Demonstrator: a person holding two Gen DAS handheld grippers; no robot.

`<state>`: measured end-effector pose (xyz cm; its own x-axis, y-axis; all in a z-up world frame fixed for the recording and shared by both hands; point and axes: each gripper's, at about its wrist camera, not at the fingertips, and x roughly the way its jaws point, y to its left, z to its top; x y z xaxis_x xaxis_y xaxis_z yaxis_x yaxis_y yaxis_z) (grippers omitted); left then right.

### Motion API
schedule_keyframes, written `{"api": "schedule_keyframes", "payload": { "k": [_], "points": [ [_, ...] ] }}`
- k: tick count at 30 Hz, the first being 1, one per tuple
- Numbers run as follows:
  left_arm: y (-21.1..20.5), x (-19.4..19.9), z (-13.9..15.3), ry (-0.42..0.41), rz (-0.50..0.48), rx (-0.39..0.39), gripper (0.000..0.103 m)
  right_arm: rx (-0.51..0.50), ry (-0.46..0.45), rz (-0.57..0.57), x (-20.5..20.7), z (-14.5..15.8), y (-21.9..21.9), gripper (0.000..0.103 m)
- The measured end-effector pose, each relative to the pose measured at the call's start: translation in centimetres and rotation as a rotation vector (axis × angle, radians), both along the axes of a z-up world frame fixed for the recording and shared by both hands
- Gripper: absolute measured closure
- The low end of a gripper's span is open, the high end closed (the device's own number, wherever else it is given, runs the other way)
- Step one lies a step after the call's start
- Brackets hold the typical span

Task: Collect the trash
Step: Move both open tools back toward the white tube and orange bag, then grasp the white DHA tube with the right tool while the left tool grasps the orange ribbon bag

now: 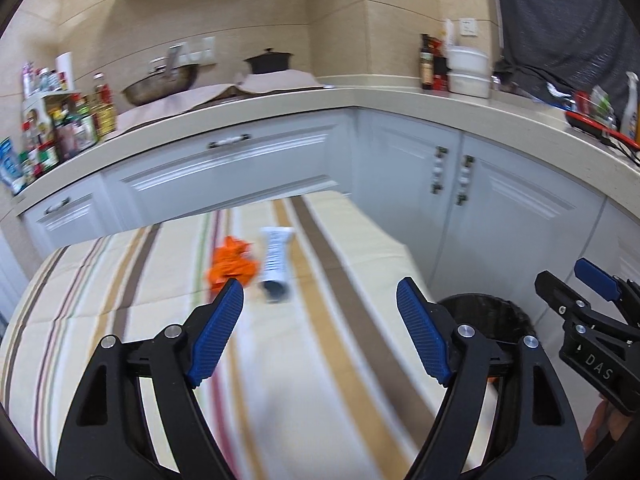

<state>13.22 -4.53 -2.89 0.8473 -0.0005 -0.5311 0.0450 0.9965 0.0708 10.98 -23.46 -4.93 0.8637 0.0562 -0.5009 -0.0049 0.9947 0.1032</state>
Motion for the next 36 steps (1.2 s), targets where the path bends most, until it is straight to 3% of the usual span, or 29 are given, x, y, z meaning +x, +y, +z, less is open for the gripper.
{"api": "schedule_keyframes", "payload": {
  "k": [20,36],
  "points": [
    [16.8,-0.5,-1.3,0.032,0.294,-0.016,0.025,-0.042,0.035,0.242,4.7,0.3,13.7,0.036],
    [22.5,2.2,-3.4,0.078,0.381,-0.035,0.025,-0.066,0.141,0.268,13.1,-2.3,19.7,0.036]
  ]
}}
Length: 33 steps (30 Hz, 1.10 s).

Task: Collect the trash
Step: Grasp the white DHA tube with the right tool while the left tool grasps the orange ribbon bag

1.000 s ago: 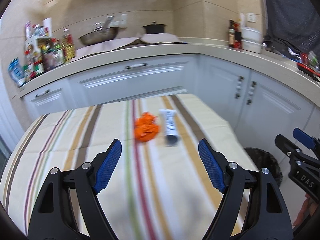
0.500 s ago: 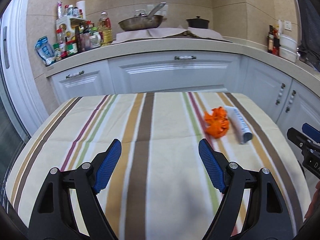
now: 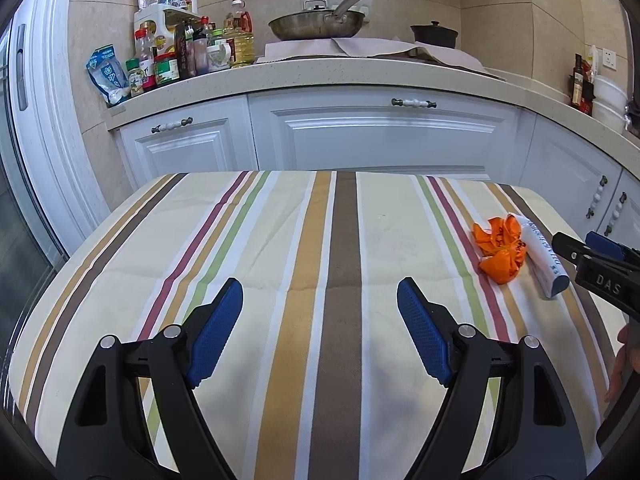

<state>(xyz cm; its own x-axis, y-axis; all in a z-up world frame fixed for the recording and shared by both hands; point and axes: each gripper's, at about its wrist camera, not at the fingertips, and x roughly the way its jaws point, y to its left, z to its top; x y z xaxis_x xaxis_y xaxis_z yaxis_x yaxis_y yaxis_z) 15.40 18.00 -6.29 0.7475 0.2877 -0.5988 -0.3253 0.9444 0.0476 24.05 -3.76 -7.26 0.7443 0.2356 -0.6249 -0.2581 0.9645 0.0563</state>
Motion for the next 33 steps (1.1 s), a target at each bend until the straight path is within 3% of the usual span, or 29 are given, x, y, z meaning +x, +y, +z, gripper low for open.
{"api": "schedule_keyframes", "payload": {
  "k": [8,10,14,33],
  "points": [
    [0.7,1.4,-0.8,0.025,0.004,-0.040,0.025,-0.009,0.115,0.004,2.7,-1.8,0.4,0.053],
    [0.4,1.6,-0.8,0.025,-0.003,-0.040,0.025,-0.005,0.143,0.024,2.9,-2.3,0.5,0.069],
    [-0.5,2.1,-0.9,0.025,-0.022,-0.043,0.025,-0.004,0.150,0.046,2.7,-2.7,0.4,0.081],
    [-9.3,6.5,-1.0,0.043,-0.181,-0.043,0.025,0.055,0.054,-0.015,0.2,-1.1,-6.3,0.085]
  ]
}}
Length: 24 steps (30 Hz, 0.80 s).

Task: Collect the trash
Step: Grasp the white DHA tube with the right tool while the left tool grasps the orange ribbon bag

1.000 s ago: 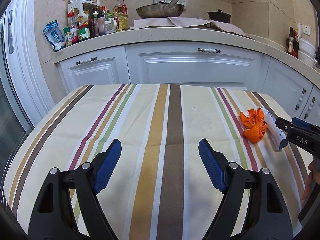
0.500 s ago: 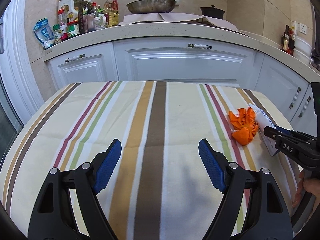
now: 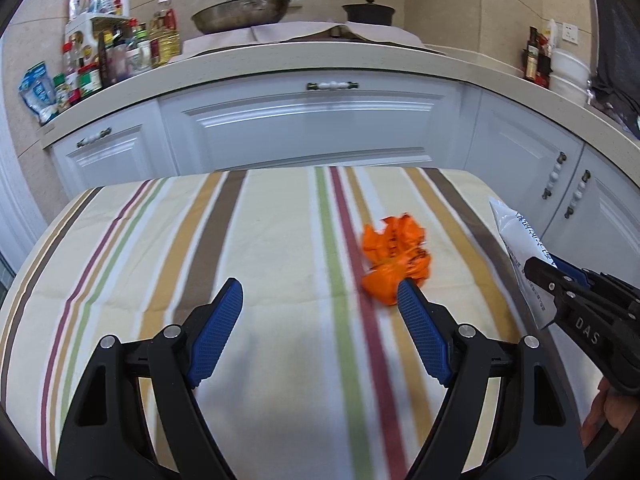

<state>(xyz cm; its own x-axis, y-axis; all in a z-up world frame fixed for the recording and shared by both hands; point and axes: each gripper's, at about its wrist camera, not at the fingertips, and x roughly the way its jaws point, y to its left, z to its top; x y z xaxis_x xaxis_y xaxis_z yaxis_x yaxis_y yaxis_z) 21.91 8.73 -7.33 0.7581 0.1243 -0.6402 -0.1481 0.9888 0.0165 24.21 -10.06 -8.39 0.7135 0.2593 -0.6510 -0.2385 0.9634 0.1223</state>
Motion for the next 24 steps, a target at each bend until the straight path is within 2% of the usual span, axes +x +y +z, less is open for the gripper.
{"api": "schedule_keyframes", "payload": {
  "k": [9,12,14,16,18,24],
  "points": [
    [-4.0,3.2,-1.3,0.040,-0.043,0.055,0.025,0.011,-0.035,-0.048,-0.7,0.4,-3.4,0.085],
    [-4.4,4.2,-2.0,0.065,-0.050,0.046,0.026,0.021,-0.036,-0.058,-0.7,0.3,-4.2,0.085],
    [-4.6,4.6,-2.3,0.078,-0.060,0.032,0.033,0.027,-0.036,-0.062,-0.7,0.2,-4.7,0.085],
    [-4.8,5.0,-2.7,0.098,-0.070,0.036,0.051,0.031,-0.034,-0.063,-0.6,0.0,-5.0,0.085],
    [-4.9,5.4,-3.1,0.123,-0.081,0.028,0.064,0.033,-0.030,-0.064,-0.6,-0.1,-5.1,0.085],
    [-4.5,4.9,-3.0,0.106,-0.081,0.012,0.071,0.036,-0.032,-0.061,-0.9,-0.1,-5.2,0.085]
  ]
}}
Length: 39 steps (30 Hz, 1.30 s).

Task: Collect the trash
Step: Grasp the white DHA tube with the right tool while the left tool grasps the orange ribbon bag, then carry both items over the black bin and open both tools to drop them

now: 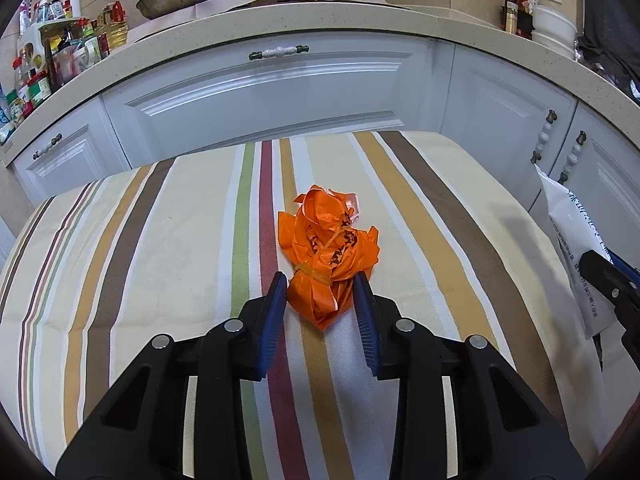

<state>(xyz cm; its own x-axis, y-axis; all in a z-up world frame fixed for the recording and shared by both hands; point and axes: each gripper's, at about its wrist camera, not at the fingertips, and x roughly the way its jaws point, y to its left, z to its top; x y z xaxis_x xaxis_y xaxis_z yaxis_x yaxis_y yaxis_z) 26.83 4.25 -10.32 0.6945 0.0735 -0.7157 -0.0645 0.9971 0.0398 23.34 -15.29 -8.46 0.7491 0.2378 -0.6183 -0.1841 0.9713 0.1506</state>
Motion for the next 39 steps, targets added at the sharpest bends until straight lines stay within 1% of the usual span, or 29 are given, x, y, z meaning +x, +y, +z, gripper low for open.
{"api": "schedule_keyframes", "payload": {
  "k": [1,2,8,16,21,26,31,35,39],
  "points": [
    [0.0,-0.1,0.1,-0.005,0.001,0.004,0.073,-0.002,0.001,0.001,0.0,0.0,0.0,0.085],
    [-0.1,-0.2,0.1,-0.007,0.001,0.008,0.074,-0.003,0.001,0.001,0.0,0.0,0.0,0.085],
    [0.0,-1.3,0.7,-0.030,0.001,0.015,0.074,-0.008,0.003,0.006,-0.4,0.0,0.3,0.085],
    [0.3,-3.7,2.8,-0.094,0.008,0.040,0.075,-0.011,-0.006,0.019,-1.4,0.5,1.0,0.085],
    [0.8,-5.5,3.9,-0.110,0.012,0.026,0.076,-0.015,-0.023,0.025,-2.4,1.3,1.5,0.085],
    [1.2,-7.8,4.9,-0.125,0.014,0.005,0.076,-0.027,-0.043,0.027,-4.1,2.2,1.6,0.085],
    [0.8,-10.7,6.0,-0.149,-0.008,-0.008,0.076,-0.043,-0.052,0.016,-6.3,2.7,1.1,0.085],
    [-0.1,-12.6,6.8,-0.166,-0.032,-0.022,0.076,-0.054,-0.054,-0.016,-8.4,2.9,-0.1,0.085],
    [-2.0,-14.3,7.4,-0.180,-0.075,-0.031,0.076,-0.065,-0.055,-0.059,-10.4,3.2,-2.1,0.085]
  ]
}}
